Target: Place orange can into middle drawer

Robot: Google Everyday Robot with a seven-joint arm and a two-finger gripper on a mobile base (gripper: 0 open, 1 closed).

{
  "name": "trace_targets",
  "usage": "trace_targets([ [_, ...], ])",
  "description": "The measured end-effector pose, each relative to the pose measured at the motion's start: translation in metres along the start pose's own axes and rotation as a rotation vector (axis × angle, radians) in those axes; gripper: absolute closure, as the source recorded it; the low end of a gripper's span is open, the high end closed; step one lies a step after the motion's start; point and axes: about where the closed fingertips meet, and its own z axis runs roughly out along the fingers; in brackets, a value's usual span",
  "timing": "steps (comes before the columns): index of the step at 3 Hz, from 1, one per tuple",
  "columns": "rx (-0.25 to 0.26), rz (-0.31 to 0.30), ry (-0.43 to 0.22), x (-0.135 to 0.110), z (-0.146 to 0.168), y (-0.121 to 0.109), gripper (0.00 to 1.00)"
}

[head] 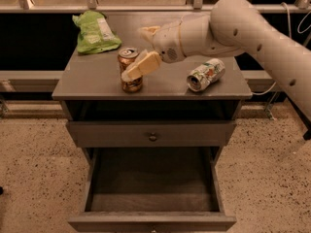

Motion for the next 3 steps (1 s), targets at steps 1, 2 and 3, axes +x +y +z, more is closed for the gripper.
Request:
trace_targets([
  [1, -0.064, 0.015, -0.031, -0.005, 0.026, 0.004, 0.00],
  [2, -0.126, 0.067, -0.022, 0.005, 0.043, 0.015, 0.19],
  [3, -0.167, 0.089, -0.080, 0.007, 0.047, 0.021, 0.43],
])
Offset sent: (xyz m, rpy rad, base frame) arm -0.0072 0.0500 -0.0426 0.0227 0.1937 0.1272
